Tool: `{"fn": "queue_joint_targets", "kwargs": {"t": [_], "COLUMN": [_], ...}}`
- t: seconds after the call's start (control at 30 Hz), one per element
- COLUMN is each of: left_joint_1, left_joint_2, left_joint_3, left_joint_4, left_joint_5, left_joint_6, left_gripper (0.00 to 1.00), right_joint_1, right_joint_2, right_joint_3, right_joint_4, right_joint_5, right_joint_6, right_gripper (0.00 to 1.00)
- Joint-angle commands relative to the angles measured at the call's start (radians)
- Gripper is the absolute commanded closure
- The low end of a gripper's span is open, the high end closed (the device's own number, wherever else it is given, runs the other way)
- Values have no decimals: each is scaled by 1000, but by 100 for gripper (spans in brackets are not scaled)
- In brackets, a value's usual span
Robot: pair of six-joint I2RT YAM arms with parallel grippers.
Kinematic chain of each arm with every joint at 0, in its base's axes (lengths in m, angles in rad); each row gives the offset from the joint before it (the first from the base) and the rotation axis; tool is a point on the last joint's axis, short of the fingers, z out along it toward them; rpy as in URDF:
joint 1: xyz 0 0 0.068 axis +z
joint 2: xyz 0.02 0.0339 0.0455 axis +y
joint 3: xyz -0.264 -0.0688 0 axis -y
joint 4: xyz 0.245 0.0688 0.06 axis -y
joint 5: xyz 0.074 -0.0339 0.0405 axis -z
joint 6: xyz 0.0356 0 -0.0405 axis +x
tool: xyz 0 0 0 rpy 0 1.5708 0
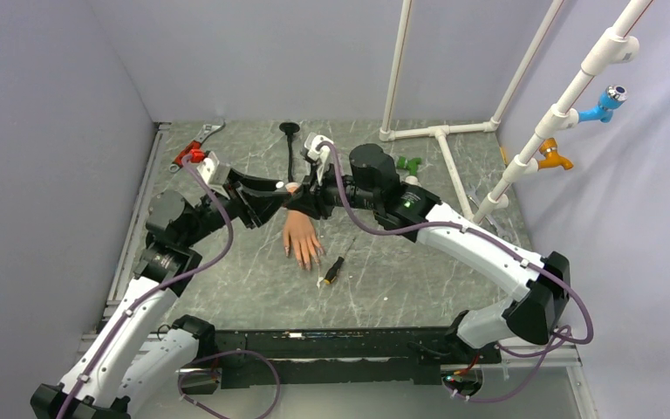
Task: Paint the nails
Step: Unscrew the nail polish bottle.
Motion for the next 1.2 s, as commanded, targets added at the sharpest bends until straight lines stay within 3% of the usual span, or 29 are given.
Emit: {"fn": "queue_joint_targets", "kwargs": {"t": [0.0, 0.17, 0.33, 0.47, 0.63, 0.83, 1.17], "left_joint_1": [-13, 28, 77, 78, 78, 78, 77], "left_joint_2": [-10, -51, -122, -130, -24, -2, 58], "left_joint_3": [46, 79, -29, -63, 62, 48, 25], "left_joint_4": [-26, -94, 104, 171, -50, 57, 196], "left_joint_5": [91, 136, 152, 237, 432, 565, 624], "left_joint_6": [23, 104, 64, 76, 193, 154, 24], "left_gripper": [44, 23, 8, 8, 16, 18, 29], "right_joint_1": [-19, -20, -24, -53, -89, -89, -91], "right_joint_2": [12, -33, -113, -136, -162, -207, -194], "right_joint_3": [56, -14, -103, -106, -133, -180, -155], "right_joint_4": [16, 43, 85, 53, 68, 95, 108], "right_joint_5": [126, 145, 143, 38, -182, -420, -481], "right_joint_6": [1, -2, -2, 8, 14, -2, 0], "right_gripper": [100, 100, 100, 100, 100, 100, 100]}}
